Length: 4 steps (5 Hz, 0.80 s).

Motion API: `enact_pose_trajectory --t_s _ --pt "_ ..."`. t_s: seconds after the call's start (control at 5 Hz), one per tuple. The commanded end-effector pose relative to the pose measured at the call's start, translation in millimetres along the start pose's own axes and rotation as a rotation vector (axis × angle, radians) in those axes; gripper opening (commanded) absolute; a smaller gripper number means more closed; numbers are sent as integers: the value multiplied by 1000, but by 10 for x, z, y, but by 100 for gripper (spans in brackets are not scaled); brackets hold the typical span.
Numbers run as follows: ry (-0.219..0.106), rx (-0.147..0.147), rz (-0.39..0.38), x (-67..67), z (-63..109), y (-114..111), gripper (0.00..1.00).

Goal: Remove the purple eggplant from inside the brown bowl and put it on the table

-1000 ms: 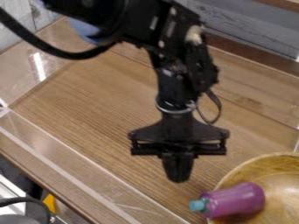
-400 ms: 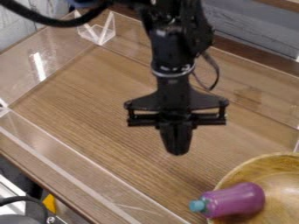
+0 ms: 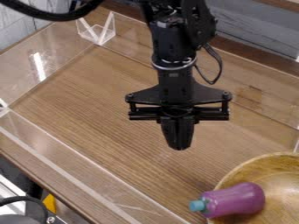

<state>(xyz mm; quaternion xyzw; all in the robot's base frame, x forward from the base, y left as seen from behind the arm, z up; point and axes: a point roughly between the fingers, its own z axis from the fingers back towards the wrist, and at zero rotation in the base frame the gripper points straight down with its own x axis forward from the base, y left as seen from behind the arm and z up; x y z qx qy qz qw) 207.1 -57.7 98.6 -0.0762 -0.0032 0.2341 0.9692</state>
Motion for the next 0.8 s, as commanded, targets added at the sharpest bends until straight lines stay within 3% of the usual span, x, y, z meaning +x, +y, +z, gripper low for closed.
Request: enact_pose_trajectory --t_s 0.0,0.2,0.4,0.6 --pt "-49 -27 -27 176 214 -40 0" --pt "-58 -28 -46 255 368 -107 0" --pt "-77 -29 -76 269 289 -180 0" --pt "-101 -13 -90 392 263 -92 0"
